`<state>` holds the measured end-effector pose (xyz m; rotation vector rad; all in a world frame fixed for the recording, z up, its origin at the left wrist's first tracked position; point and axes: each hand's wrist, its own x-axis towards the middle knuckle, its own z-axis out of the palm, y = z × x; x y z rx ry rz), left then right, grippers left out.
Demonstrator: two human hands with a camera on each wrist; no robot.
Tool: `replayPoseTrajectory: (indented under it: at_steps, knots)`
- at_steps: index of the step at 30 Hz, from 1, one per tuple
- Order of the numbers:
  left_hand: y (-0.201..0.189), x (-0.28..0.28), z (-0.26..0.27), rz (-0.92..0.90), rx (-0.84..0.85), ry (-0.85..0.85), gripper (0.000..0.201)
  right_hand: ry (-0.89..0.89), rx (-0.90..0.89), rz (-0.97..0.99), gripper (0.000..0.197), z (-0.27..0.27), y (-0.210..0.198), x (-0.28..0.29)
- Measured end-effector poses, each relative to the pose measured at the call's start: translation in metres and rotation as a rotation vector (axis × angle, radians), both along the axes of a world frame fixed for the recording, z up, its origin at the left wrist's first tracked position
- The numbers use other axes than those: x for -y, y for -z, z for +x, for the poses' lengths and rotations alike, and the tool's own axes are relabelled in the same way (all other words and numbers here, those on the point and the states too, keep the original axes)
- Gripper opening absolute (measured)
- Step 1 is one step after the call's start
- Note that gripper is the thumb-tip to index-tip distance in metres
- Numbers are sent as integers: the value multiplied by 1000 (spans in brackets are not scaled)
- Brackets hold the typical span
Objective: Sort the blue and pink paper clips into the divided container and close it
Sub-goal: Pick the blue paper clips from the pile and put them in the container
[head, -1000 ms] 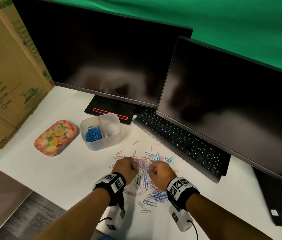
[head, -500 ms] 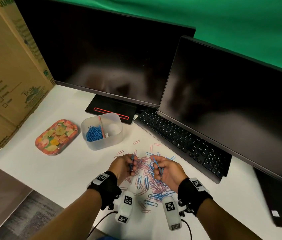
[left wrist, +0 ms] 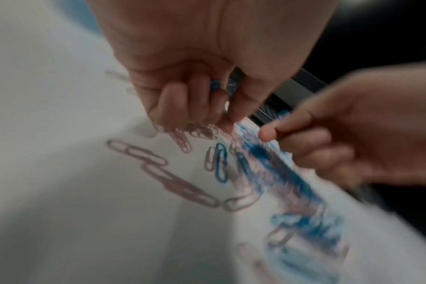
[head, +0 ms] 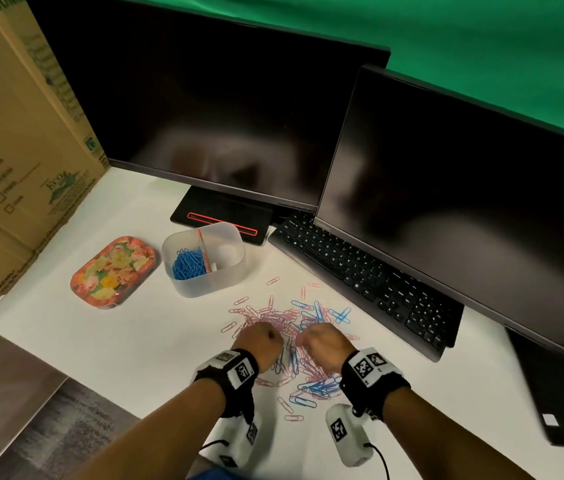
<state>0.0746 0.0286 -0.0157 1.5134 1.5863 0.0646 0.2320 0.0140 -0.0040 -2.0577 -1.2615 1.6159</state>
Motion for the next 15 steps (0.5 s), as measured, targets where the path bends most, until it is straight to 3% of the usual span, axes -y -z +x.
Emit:
replayPoseTrajectory:
  at_steps: [3, 7, 11, 15]
  knots:
    - [1, 3, 5, 82, -217, 210, 16, -292, 418, 93, 18, -7, 1, 3]
    - [4, 1, 8, 72, -297, 267, 17, -436, 637, 108, 18, -22, 2, 9]
    - [6, -1, 7, 55, -295, 240, 17, -442, 670, 125, 21, -24, 5, 9]
    - [2, -3, 0, 105, -219, 184, 18, -348, 535, 128, 10, -20, 1, 9]
